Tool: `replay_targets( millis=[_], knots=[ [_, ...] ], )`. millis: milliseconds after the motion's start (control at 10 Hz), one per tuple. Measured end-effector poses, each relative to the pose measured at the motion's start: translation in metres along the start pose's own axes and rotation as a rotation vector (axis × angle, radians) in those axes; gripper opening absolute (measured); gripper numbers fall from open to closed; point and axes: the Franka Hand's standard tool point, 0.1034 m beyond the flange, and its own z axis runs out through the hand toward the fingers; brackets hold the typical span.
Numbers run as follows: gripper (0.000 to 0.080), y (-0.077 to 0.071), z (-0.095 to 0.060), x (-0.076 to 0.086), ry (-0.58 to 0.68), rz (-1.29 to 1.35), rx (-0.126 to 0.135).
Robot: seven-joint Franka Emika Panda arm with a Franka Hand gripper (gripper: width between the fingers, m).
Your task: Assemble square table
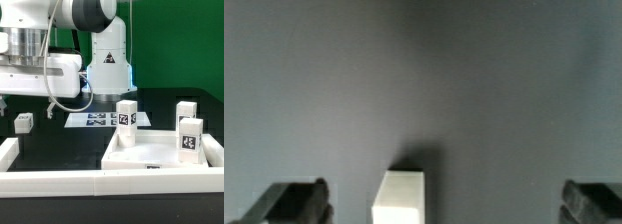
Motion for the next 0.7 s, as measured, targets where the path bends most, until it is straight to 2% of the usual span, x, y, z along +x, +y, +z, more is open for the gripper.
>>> replay_targets(
  millis=[200, 400, 700],
  knots=[
    [0.0648, 0.001, 0.001, -0.006, -0.003, 0.003, -0.001],
    [0.0648, 0.000, 0.003, -0.025, -0.015, 0.014, 0.003],
    [0.0648, 0.010, 0.005, -0.037, -0.025, -0.009, -0.001]
  ],
)
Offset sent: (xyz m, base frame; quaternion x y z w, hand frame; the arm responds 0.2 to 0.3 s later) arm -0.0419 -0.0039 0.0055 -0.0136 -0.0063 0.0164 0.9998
